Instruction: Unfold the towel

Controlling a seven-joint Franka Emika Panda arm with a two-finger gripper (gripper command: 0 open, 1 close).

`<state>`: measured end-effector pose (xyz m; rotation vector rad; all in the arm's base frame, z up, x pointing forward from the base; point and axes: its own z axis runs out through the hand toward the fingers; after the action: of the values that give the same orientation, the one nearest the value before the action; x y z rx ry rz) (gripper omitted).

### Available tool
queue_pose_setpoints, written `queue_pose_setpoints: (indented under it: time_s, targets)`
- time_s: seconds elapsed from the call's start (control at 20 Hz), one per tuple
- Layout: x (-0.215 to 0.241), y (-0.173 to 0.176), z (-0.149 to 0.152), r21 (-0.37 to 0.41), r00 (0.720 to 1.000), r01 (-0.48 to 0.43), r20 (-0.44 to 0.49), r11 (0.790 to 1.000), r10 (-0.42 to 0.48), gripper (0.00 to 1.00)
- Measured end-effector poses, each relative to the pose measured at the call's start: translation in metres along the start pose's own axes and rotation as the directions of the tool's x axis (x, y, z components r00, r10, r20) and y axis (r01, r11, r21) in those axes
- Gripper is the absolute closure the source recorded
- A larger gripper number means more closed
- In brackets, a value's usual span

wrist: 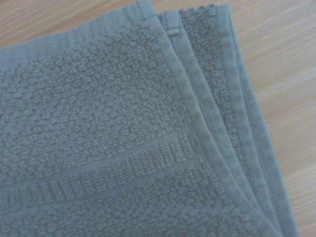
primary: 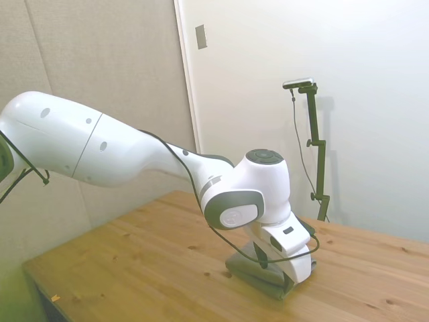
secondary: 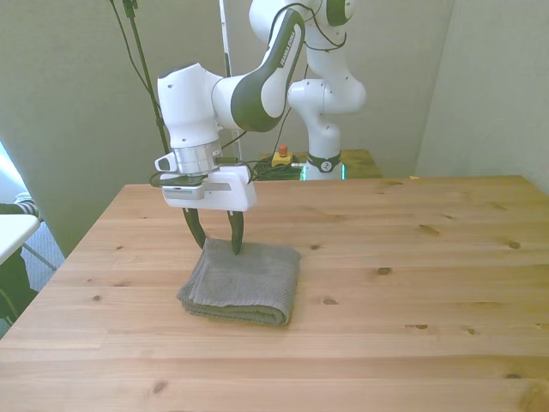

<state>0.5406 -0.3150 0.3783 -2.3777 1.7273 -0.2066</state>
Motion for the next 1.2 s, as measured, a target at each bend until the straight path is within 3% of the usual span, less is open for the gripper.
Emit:
queue_pose_setpoints:
  time_s: [1.2]
  targets:
    - [-0.006, -0.009, -0.015, 0.030, 1.000, 0.016, -0.008, 0.999, -0.015, 1.00]
